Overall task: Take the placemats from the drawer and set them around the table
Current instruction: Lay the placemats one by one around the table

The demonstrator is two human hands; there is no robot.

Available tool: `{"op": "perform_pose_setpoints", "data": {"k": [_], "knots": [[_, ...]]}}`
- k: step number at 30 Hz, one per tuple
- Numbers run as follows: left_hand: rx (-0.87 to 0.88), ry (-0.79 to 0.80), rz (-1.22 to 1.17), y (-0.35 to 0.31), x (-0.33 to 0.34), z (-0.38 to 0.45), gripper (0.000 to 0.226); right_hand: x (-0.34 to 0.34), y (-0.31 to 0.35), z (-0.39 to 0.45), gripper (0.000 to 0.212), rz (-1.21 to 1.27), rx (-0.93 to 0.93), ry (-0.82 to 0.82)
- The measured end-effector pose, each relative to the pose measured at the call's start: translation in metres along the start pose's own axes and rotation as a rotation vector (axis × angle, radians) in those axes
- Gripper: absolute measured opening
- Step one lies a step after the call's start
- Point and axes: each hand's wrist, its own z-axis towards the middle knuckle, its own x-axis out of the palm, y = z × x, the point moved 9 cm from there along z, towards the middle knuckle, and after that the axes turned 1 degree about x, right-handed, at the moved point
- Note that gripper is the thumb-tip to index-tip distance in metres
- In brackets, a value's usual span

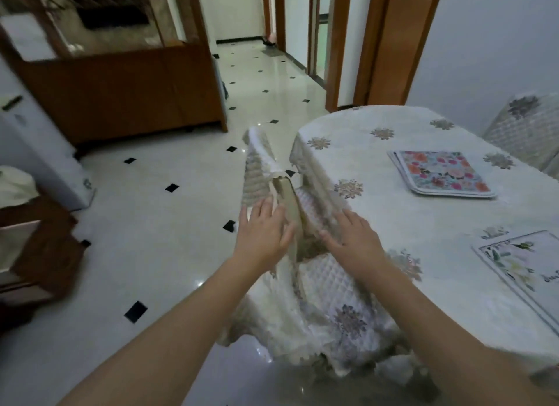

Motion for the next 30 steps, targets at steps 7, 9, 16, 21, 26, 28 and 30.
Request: {"op": "perform_pose_setpoints", "data": {"k": [7, 9, 16, 21, 26, 28, 30], "knots": [[-0.214, -0.071, -0.002, 0.130, -0.030, -0.028, 0.062, 0.041, 0.126, 0.043, 0.066, -0.015, -0.202, 0.042], [-0.256, -0.075, -0.006, 0.154, -0.031, -0.029, 0.062, 0.055, 0.149, 0.057, 0.066, 0.003, -0.227, 0.067], [-0.283, -0.011, 0.043, 0.206, -0.008, -0.017, 0.062, 0.095, 0.194, 0.098, 0.060, 0.029, -0.286, 0.115], [-0.315, -0.022, 0.048, 0.244, -0.013, 0.009, 0.065, 0.108, 0.219, 0.139, 0.067, 0.033, -0.298, 0.126], [-0.325, -0.055, 0.043, 0.278, -0.020, 0.026, 0.063, 0.115, 0.250, 0.167, 0.069, 0.030, -0.299, 0.134], [-0.309, -0.071, 0.062, 0.294, -0.022, 0.034, 0.070, 0.118, 0.267, 0.179, 0.070, 0.028, -0.309, 0.128], [-0.301, -0.061, 0.072, 0.316, -0.022, 0.043, 0.070, 0.123, 0.285, 0.191, 0.070, 0.013, -0.312, 0.122]]}}
